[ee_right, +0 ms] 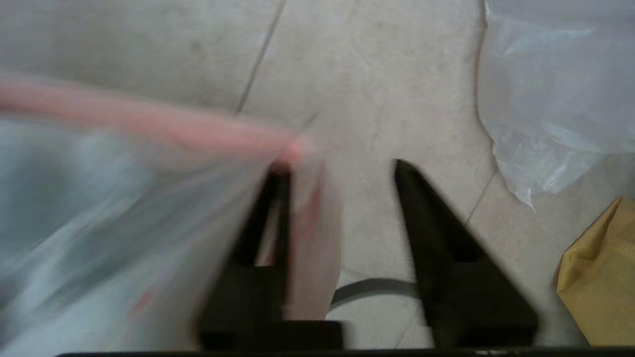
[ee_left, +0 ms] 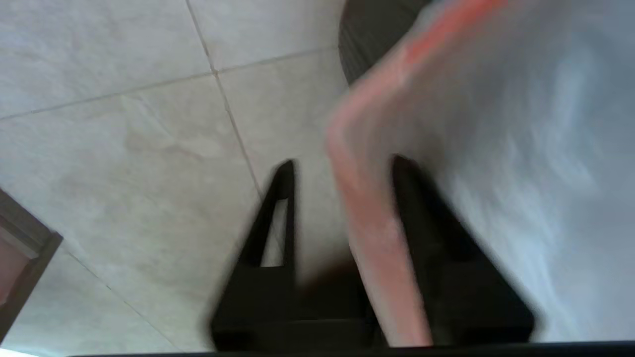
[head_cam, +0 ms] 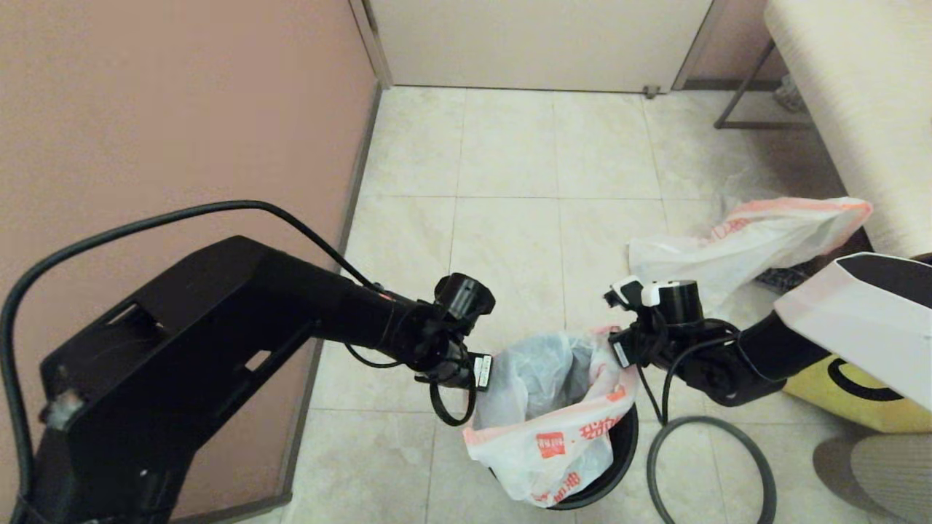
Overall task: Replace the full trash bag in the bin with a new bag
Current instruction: Put the new garbage bag on the trash can
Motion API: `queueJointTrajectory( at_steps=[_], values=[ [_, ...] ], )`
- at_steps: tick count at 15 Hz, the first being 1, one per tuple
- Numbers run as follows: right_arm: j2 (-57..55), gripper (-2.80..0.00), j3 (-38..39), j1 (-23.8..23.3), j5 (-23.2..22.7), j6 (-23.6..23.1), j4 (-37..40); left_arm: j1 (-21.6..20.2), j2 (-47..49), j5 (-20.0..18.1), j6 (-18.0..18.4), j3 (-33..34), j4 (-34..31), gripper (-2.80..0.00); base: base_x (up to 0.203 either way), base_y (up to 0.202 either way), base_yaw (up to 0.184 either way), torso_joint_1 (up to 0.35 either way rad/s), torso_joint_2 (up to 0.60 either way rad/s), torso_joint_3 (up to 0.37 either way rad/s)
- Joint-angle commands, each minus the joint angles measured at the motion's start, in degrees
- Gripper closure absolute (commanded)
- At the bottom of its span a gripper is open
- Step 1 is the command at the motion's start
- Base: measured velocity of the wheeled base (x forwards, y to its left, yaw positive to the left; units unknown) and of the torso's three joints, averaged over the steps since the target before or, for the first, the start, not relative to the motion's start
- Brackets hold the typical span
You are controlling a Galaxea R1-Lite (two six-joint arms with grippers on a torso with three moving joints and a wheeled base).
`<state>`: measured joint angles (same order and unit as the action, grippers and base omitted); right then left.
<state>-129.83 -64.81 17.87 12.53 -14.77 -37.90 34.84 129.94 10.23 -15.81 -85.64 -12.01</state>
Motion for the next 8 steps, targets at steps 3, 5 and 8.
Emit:
queueJointTrajectory(
  at_steps=[3, 5, 8],
  values=[
    [7.9, -2.80, 5.9, 2.5, 1.7, 0.0, -0.2, 1.8, -10.1, -1.0, 0.5, 6.4, -0.5, -2.80, 0.000, 0.000, 0.000, 0.000, 0.00, 0.000],
    [11.1, -2.80, 8.0, 3.7, 2.8, 0.3, -0.3, 1.8, -13.3, -1.0, 0.6, 6.3, -0.6, -2.80, 0.000, 0.000, 0.000, 0.000, 0.00, 0.000],
    [14.6, -2.80, 10.9, 4.4, 3.1, 0.4, -0.3, 3.5, -17.4, -1.0, 0.6, 6.1, -2.8, -2.80, 0.000, 0.000, 0.000, 0.000, 0.00, 0.000]
  ],
)
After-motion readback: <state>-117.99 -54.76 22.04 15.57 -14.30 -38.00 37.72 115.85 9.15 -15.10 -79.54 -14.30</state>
